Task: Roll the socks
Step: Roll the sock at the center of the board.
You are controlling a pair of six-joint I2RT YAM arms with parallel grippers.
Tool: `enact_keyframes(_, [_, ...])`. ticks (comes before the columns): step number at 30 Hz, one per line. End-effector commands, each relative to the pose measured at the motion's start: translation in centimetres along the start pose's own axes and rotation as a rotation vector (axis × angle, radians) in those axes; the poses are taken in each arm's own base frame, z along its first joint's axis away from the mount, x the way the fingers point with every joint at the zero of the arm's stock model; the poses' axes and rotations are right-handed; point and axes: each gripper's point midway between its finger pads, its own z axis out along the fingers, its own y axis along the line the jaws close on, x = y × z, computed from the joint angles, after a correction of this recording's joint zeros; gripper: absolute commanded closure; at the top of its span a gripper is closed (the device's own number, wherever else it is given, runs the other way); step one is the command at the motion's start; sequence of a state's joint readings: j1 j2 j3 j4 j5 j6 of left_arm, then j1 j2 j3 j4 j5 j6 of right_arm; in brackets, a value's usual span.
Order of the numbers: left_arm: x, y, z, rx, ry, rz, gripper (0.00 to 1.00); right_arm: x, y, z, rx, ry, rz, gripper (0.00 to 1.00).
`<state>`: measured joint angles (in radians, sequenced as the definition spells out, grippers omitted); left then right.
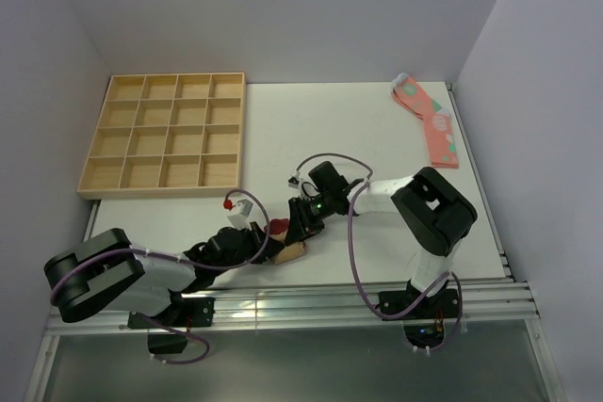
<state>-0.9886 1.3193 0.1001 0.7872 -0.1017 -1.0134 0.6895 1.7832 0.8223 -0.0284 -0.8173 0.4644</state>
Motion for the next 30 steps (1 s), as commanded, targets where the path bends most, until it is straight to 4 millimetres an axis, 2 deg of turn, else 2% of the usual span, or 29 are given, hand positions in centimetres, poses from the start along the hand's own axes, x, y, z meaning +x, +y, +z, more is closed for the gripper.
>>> enact_keyframes(1, [4.4, 6.2, -2.0, -0.203, 0.177, 0.007, 1.00, -2.7, -1.9, -0.5, 0.123, -0.156, -0.060, 0.62])
enact_keyframes(8, [4.7, 7.1, -2.2, -0.239, 0.218, -0.034, 1.00, -4.7, -0.4, -2.6, 0.130, -0.324, -0.155, 0.60])
enact_keyframes(12, [4.5, 7.5, -2.3, -0.265, 0.230, -0.045, 1.00, -5.0, 1.0, -4.1, 0.096, -0.422, -0.209, 0.59])
enact_keyframes(13, [4.5, 7.5, -2.3, -0.272, 0.238, -0.046, 1.00, -5.6, 2.3, -4.9, 0.070, -0.472, -0.250, 0.58])
enact_keyframes(14, [4.5, 7.5, -2.3, -0.274, 0.243, -0.047, 1.00, -5.8, 2.7, -5.4, 0.066, -0.500, -0.267, 0.57])
enact_keyframes(19, [4.4, 7.5, -2.1, -0.278, 0.285, -0.065, 1.00, -5.8, 4.1, -6.7, 0.049, -0.576, -0.349, 0.54])
enact_keyframes(26, [3.8, 7.3, -2.0, -0.272, 0.331, -0.099, 1.00, -4.8, 4.7, -5.4, 0.005, -0.572, -0.402, 0.55])
enact_keyframes(30, [3.0, 6.9, -1.7, -0.270, 0.340, -0.105, 1.00, -3.5, 4.6, -3.6, -0.018, -0.543, -0.430, 0.55])
